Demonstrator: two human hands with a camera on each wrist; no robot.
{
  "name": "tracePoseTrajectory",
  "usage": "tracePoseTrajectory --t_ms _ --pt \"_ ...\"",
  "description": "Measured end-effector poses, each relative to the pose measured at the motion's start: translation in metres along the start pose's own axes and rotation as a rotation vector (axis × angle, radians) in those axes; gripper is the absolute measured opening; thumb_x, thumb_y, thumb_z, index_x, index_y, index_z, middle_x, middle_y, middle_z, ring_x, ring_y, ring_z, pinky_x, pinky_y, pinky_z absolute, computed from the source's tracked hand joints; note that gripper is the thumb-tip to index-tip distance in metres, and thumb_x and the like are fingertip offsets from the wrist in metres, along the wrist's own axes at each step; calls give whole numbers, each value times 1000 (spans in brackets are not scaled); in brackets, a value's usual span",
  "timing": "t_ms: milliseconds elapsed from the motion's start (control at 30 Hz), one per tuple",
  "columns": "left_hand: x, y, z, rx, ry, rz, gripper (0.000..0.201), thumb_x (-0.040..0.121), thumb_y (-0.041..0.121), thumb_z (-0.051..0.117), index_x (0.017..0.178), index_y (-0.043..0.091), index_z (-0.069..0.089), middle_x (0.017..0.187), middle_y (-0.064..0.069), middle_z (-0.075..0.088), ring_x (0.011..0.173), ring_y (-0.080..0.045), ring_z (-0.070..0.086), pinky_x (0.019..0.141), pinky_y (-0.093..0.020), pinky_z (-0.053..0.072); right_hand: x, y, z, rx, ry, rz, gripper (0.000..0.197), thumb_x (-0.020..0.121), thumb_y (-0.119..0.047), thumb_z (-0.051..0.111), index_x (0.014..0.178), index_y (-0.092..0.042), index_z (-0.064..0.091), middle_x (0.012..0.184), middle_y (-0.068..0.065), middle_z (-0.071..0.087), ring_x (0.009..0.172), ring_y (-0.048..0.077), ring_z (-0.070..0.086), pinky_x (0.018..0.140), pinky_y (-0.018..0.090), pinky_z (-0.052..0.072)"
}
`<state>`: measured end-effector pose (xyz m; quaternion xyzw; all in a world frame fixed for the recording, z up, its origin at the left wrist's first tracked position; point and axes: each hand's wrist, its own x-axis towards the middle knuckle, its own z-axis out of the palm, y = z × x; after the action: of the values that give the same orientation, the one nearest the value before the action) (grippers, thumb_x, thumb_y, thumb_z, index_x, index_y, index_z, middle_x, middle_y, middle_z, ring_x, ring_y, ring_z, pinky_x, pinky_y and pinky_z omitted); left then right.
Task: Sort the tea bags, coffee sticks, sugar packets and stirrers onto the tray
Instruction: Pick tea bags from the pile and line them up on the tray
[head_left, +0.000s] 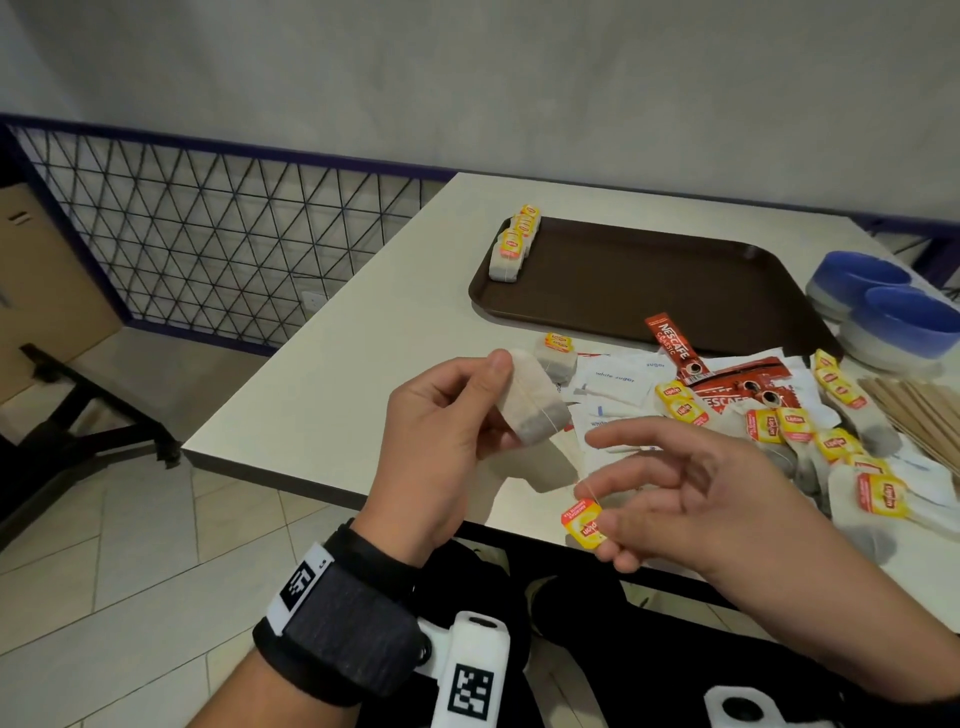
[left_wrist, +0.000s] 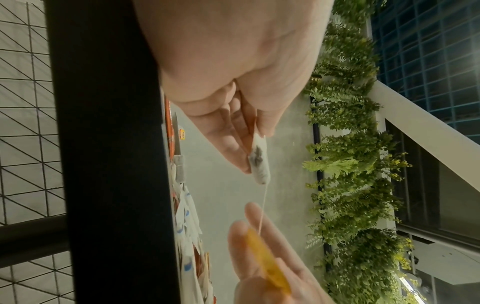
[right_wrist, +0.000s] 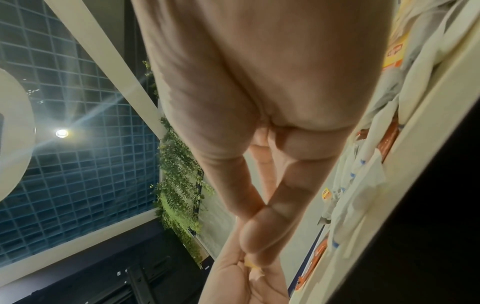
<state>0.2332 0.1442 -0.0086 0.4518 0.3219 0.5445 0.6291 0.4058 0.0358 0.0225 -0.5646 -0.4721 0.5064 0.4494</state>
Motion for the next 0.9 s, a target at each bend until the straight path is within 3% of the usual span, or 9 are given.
tracePoseTrajectory --t_ms 167,300,367,433,533,600,733,833,900 --pt "-1 1 0 -42 6 0 21 92 24 63 88 6 73 77 -8 70 64 -17 64 53 -25 53 -2 1 3 80 -21 6 53 78 15 72 118 -20 70 98 16 77 68 32 71 58 30 58" --pt "0 2 -4 -77 -43 -53 23 87 30 66 85 9 74 82 -15 68 77 -30 68 63 -34 56 7 4 1 32 -13 -2 43 85 16 66 98 -23 78 85 13 72 67 28 62 56 28 51" --pt "-1 5 -5 -103 -65 -87 25 84 33 66 83 9 73 86 -23 62 79 -33 66 60 -32 57 9 3 2 10 -3 -25 41 86 15 61 94 -21 78 81 9 67 68 23 57 58 30 46" --pt "-1 6 -5 -120 -80 -105 25 83 35 66 79 12 73 82 -21 54 70 -26 59 54 -27 53 10 0 4 16 -8 -52 39 88 15 57 90 -18 77 79 6 64 70 21 58 62 32 49" --pt "-1 9 -6 -160 -117 -113 28 87 35 61 78 9 68 71 -14 57 53 -15 56 47 -24 48 11 -4 9 119 -47 -53 37 92 16 53 89 -13 77 82 8 67 76 32 70 62 29 57" --pt "-1 12 -6 -164 -151 -124 29 88 35 58 80 7 63 68 -11 62 52 -17 60 48 -25 49 12 -4 13 130 -49 -51 34 92 15 57 90 -12 77 84 7 68 74 34 71 60 28 56" --pt "-4 10 -7 -94 -245 -120 30 92 31 56 69 13 64 61 -5 60 53 -19 57 51 -25 50 17 -4 14 84 20 -80 32 88 15 63 95 -14 77 86 8 69 70 27 66 57 27 51" --pt "-6 8 -5 1 -317 -108 27 91 29 58 75 8 63 61 -10 62 56 -24 58 55 -27 53 20 -7 11 113 67 -100 31 86 12 66 102 -12 75 81 11 70 68 21 61 58 27 48" --pt "-6 8 -5 36 -361 -107 24 88 29 60 78 7 65 66 -11 66 57 -20 63 56 -26 54 22 -9 9 147 77 -93 24 81 5 72 98 -11 77 78 11 70 67 19 60 59 27 48"
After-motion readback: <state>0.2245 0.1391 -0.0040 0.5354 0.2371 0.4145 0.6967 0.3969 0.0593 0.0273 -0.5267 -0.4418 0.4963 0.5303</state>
